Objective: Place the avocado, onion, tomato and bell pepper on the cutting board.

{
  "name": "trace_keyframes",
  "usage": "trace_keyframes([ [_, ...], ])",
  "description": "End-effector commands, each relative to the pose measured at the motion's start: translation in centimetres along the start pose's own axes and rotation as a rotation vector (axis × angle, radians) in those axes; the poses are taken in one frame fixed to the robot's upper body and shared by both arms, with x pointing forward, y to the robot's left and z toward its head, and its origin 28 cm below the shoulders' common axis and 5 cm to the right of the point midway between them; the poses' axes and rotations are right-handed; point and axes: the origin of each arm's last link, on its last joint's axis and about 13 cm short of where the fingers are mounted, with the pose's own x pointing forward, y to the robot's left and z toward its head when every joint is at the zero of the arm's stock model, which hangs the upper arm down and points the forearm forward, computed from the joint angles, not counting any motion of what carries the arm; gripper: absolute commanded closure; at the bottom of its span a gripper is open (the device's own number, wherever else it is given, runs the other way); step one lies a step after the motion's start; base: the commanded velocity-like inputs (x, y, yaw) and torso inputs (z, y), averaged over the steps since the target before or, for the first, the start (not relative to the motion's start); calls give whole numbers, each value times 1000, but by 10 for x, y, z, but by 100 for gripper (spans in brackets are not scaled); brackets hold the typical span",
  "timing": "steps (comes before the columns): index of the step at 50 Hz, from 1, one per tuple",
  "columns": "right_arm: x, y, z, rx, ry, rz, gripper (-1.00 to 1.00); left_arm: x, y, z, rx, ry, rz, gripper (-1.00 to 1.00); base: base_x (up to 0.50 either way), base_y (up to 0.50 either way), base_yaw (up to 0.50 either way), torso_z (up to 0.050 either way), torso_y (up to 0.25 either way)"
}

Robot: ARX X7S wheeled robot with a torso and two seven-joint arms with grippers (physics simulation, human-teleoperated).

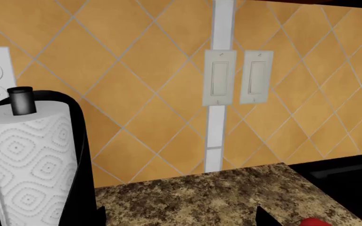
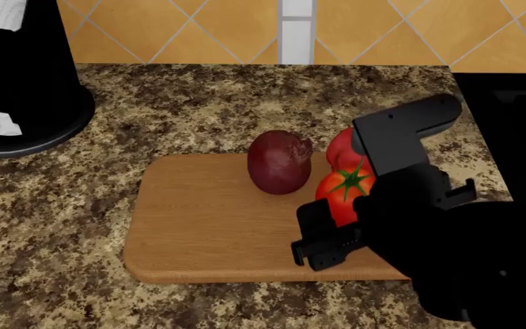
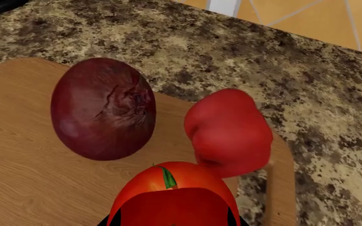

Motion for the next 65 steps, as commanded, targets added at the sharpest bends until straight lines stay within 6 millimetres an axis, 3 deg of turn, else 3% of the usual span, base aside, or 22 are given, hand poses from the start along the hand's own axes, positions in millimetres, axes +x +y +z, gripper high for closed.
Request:
trace_keyframes([
  [1,7,2,0,-5,-12,36,100,1,-3,5,-2,-32,-43,-100,0,0,0,0,0],
  [15,9,3,-5,3,9,41,100,1,-4,7,-1,-37,-42,-100,1,0,0,0,0],
  [16,8,3,-5,-2,9,41,-100,1,-3,7,0,-37,-41,-100,0,0,3,0,0],
  [33,-26,2,12,-42,-62,6,-100,-1,-3,7,-4,-40,-41,-100,0,0,0,0,0],
  [54,-81,12,31,-94,-187,-30,-100,-5,-4,8,-2,-36,-38,-100,0,0,0,0,0],
  [65,-116,22,31,-112,-263,-61,-100,-7,-4,8,9,-24,-34,-100,0,0,0,0,0],
])
